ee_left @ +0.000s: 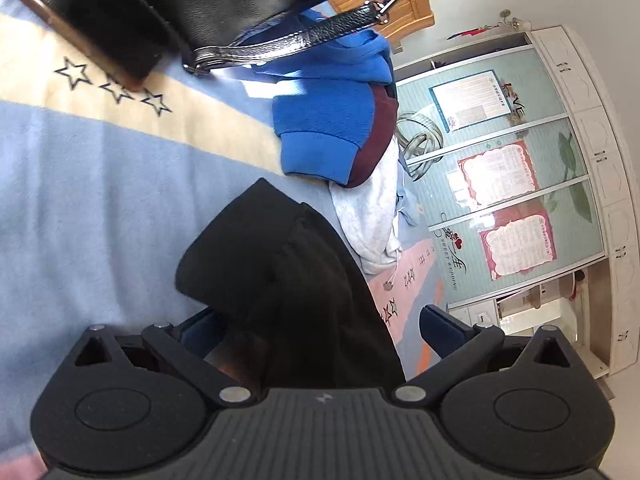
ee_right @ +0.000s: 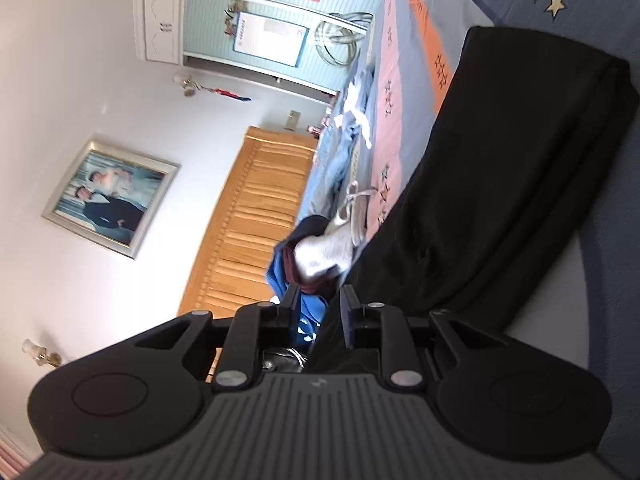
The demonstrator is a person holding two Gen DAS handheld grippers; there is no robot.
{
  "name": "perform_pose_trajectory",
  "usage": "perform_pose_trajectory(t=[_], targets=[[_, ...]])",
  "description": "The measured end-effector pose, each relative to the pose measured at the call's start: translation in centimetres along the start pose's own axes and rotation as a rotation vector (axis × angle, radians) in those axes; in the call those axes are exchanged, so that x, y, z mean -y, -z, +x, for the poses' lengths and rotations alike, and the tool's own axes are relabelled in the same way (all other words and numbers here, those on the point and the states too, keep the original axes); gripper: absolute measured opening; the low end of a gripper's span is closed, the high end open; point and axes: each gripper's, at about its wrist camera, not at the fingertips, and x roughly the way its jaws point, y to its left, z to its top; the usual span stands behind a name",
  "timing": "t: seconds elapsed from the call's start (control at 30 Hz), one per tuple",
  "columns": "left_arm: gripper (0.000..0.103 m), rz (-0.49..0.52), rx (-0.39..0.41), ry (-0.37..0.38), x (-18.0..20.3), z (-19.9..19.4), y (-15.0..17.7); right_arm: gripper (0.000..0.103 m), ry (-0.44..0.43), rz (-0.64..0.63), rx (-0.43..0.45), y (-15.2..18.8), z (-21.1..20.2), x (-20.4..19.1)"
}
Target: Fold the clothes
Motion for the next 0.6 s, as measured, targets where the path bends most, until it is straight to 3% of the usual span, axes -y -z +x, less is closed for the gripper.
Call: perform_pose_trajectory(t=[0.17,0.3,0.37,0.4,0.43,0.6], targets=[[0.102,-0.049,0.082,0.000,0.0,1.3,-0.1,0.028,-0.003,0.010,0.022,-0.6,0.0,0.6],[0.098,-0.020,0.136,-0.009,0.3,2.2,-0.2,0.032,0.013,0.003,0.020,-0.6,-0.1,0.6],[0.081,0.022,0.145,-0.033,0.3,2.5,-0.2,0.032,0.026,-0.004,0.019,-0.6,-0.6,0.5],[0.055,0.043,0.144,-0.044,0.2,2.6,-0.2,0.032,0.031,-0.007,0.018,-0.6,-0.6,0.5],[0.037,0.052,0.131,-0.061,-0.2,2.9,-0.3,0.032,0.035,-0.011,0.015,-0.6,-0.6,0.4],[0.033,0.156,0.139,-0.095,0.4,2.8,-0.1,0.032,0.050,-0.029,-0.004,-0.1,-0.3,-0.1]])
